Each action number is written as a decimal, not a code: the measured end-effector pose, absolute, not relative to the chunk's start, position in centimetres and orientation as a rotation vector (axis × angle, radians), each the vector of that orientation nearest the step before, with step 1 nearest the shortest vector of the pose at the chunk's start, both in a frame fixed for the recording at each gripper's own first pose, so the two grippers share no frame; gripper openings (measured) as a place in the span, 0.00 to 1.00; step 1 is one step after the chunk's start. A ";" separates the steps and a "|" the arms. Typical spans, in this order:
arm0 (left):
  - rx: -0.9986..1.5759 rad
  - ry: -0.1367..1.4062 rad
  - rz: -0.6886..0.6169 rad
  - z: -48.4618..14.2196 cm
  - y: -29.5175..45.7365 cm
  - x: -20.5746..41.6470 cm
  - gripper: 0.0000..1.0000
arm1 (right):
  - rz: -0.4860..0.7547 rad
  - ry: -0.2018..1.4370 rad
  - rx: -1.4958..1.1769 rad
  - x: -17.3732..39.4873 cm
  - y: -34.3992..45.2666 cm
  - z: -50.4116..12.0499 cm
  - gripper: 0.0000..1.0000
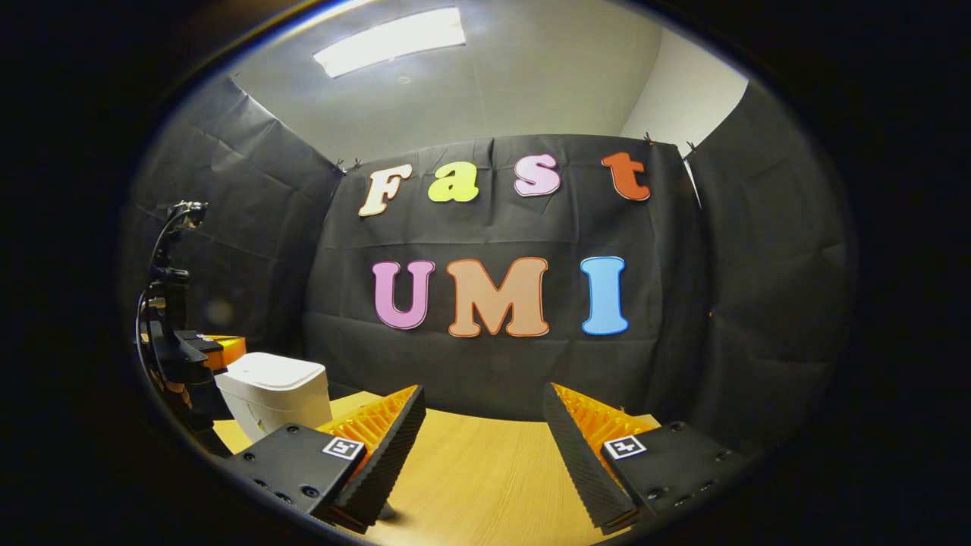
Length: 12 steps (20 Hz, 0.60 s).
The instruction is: Press the lid of the desktop garbage bin to open it, pick up the crumpled paper on the desktop and throw it into the bin, then pick up the pop can on the desktop and drop it into the bin, and finally close the garbage bin lid.
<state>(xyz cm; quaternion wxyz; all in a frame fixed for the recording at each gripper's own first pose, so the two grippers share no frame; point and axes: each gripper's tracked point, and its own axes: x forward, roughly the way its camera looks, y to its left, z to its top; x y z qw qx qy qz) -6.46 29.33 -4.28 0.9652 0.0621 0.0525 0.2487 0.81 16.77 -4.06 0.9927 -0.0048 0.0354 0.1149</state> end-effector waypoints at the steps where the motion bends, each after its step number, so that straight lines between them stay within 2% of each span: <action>1: 0.123 0.115 0.504 -4.7 29.8 -6.4 0.00 | 0.226 0.077 -0.013 0.7 16.9 -4.3 0.98; 10: 0.085 0.216 0.535 -9.3 32.8 -7.1 0.00 | 0.253 0.119 -0.053 0.5 19.7 -5.3 0.98; 12: 0.097 0.198 0.533 -8.5 32.6 -7.2 0.00 | 0.258 0.137 -0.055 0.5 19.9 -5.8 0.98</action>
